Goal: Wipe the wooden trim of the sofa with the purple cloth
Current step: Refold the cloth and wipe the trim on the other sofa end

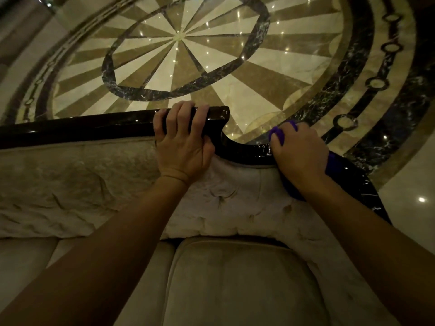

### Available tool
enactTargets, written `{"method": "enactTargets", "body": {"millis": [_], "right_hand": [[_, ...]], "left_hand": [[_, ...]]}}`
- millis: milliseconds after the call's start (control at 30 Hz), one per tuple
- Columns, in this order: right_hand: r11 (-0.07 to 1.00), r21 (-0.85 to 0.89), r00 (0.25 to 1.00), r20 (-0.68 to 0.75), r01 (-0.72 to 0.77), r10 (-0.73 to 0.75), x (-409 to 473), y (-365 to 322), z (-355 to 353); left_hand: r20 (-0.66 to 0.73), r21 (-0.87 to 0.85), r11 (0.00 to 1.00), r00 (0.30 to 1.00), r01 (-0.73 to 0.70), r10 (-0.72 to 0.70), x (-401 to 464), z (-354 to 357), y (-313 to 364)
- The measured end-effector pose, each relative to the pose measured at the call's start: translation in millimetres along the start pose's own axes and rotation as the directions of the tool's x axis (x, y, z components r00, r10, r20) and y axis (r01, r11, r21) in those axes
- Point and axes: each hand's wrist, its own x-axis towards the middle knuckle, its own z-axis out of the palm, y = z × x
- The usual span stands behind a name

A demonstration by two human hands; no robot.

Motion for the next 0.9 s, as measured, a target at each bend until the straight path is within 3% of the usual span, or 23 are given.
{"method": "enactTargets", "body": {"millis": [167,300,367,467,567,633,800,900], "right_hand": [[0.982,0.077,0.984,0.046,0.170,-0.174,8,-63,29],[0.887,0.444,0.992,-0.059,0.129,-0.115,16,-95,38],[0.842,0.505,0.982,-0.126,0.187,-0.143,14,-96,38],[0.884,0.389,0.966,-0.100,0.260,-0.240,7,-89,34],[0.949,0.043,0.950,0.008,0.312,-0.313,5,-58,25],[0.950,-0.067,0.952,0.036,0.306,-0.304,5,-28,14],[0.994,0.032,0.985,-0.144,0.101,-0.096,-25,53,-13],[0.998,0.058,0.987,-0.159,0.009,0.000,-62,89,-17]], "left_hand": [[-0.045,0.007,1.000,0.999,-0.019,0.019,0,8,-2],[-0.080,0.014,1.000,0.997,-0.019,0.020,-1,13,-2],[-0.091,0.020,1.000,0.996,-0.012,0.013,1,15,0],[-0.084,0.025,1.000,0.997,0.003,-0.001,0,10,1],[-0.036,0.031,0.999,0.999,0.040,-0.039,-3,0,8],[-0.009,0.030,0.994,0.995,0.101,-0.101,-5,-7,20],[0.067,-0.127,0.917,0.926,0.377,-0.371,-55,-18,80],[0.253,-0.095,0.943,0.924,0.318,-0.286,-108,-26,97]]}}
